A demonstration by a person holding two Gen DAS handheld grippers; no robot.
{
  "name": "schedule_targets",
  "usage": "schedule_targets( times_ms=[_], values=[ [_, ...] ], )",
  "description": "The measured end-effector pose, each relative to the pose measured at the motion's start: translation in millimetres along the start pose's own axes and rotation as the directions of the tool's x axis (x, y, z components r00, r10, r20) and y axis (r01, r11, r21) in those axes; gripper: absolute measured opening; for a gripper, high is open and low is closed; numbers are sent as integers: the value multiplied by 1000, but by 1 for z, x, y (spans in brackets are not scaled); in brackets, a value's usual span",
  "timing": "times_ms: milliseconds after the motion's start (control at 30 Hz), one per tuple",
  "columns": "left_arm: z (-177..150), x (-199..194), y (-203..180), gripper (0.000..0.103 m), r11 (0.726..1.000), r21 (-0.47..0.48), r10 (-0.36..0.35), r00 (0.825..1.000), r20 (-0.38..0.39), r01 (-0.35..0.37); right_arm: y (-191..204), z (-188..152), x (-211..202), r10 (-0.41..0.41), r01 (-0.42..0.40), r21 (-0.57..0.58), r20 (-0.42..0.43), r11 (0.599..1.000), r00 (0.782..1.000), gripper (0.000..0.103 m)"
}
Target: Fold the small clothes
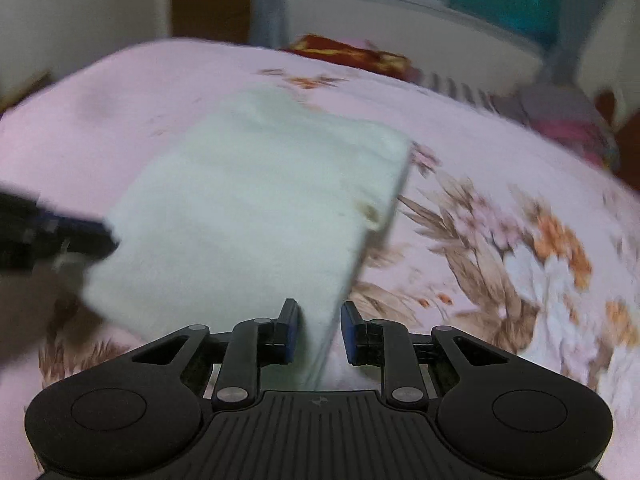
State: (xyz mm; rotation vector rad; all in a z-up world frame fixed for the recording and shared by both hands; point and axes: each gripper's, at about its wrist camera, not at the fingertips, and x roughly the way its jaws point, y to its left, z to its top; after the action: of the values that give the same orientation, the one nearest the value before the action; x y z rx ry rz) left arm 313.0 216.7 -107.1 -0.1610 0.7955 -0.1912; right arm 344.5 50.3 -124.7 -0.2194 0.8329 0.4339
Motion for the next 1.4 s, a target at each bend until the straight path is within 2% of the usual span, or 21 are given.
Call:
schedule_targets(
  times_ms=[33,167,233,333,500,533,667,700,733,767,800,833,867,900,933,967,1200,1400],
  values=[
    [-2,-3,-3,14,1000,2,18,1000,2,-18,-4,0,0,10,-10,27,-1,1000,1000,23],
    [-13,-25,-11,14,996,12,89,996,6,-89,-13,-2,-15,-64,62,101,14,993,998,23],
    [-20,-41,-12,13,996,-12,93,996,12,-93,-20,-11,-38,-37,30,150,47,988,998,23],
    [-31,-67,-23,13,995,-32,98,995,19,-98,-23,-26,-74,-17,5,155,79,988,997,23],
    [-48,-112,-59,13,994,-32,107,993,57,-106,-10,-53,-141,20,-44,190,127,981,992,23],
    [-51,-120,-66,20,994,-33,108,992,64,-106,-6,-57,-153,23,-49,192,136,980,991,23],
    [-66,-153,-93,32,993,-42,115,989,93,-112,4,-77,-200,33,-67,202,163,977,986,23],
    [-69,-161,-99,41,992,-42,123,987,99,-119,4,-81,-209,37,-72,206,170,976,985,23],
    [-73,-168,-105,56,991,-45,129,985,110,-125,5,-85,-217,43,-80,208,177,975,983,23],
    [-76,-176,-111,66,990,-46,138,983,124,-133,6,-90,-226,48,-86,207,181,974,982,24],
    [-80,-184,-117,90,989,-44,149,979,142,-144,5,-94,-232,49,-88,209,182,974,982,24],
    [-84,-191,-124,101,987,-40,162,974,158,-158,6,-99,-239,47,-87,215,185,973,982,37],
    [-88,-198,-131,103,983,-33,184,966,181,-181,5,-105,-248,35,-80,225,196,971,980,88],
    [-91,-203,-137,103,978,-27,208,958,196,-206,6,-112,-256,4,-59,240,222,969,975,101],
    [-95,-207,-144,103,974,-18,223,954,202,-225,6,-119,-264,-34,-34,252,262,967,965,103],
    [-97,-210,-149,103,973,-11,230,953,197,-232,7,-125,-269,-43,-26,250,266,968,963,103],
    [-114,-233,-169,103,969,-1,241,951,194,-246,12,-150,-292,-71,9,259,229,966,971,103],
    [-124,-248,-181,103,968,15,243,947,209,-251,17,-162,-314,-89,23,262,242,965,966,103]
  ],
)
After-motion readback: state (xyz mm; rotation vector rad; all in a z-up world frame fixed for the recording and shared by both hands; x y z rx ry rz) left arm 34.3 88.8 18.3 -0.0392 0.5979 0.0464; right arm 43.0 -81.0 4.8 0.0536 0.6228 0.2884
